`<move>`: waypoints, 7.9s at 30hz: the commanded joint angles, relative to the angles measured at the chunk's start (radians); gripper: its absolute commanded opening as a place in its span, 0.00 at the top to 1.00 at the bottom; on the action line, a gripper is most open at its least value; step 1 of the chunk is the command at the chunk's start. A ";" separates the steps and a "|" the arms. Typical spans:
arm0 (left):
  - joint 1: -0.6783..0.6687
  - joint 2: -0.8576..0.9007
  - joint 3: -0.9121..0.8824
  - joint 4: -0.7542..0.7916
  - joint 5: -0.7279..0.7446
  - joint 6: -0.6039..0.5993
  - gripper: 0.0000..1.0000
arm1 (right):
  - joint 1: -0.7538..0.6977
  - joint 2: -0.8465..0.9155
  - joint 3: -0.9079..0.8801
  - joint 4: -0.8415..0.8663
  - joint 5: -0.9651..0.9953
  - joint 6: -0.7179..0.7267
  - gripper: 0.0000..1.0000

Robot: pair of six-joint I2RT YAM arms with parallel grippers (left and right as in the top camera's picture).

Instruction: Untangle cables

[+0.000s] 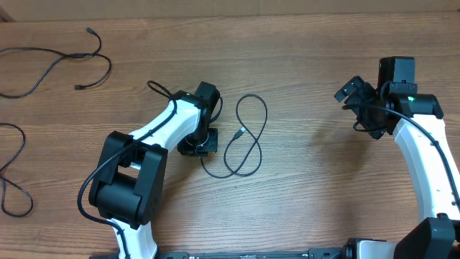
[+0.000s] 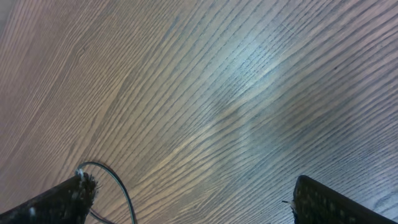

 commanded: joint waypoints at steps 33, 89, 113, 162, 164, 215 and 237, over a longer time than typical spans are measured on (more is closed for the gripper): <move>-0.221 0.009 0.204 0.085 0.038 0.161 0.95 | -0.006 -0.014 0.002 0.005 0.008 -0.001 0.00; -0.363 0.009 0.128 0.244 0.009 -0.147 0.46 | -0.006 -0.014 0.002 0.005 0.009 -0.001 0.00; -0.326 0.009 0.127 0.160 -0.177 -0.270 0.45 | -0.006 -0.014 0.002 0.005 0.008 -0.001 0.00; -0.295 0.009 -0.016 0.247 -0.071 -0.262 0.59 | -0.006 -0.014 0.002 0.005 0.008 -0.001 0.00; -0.297 0.009 -0.031 0.257 -0.071 -0.262 0.55 | -0.006 -0.014 0.002 0.005 0.008 -0.001 0.00; 0.421 -0.359 -0.049 -0.228 -0.337 -0.388 0.95 | -0.006 -0.014 0.002 0.005 0.009 -0.001 0.00; 0.810 -0.655 0.090 -0.101 -0.296 -0.270 0.96 | -0.006 -0.014 0.002 0.005 0.008 -0.001 0.00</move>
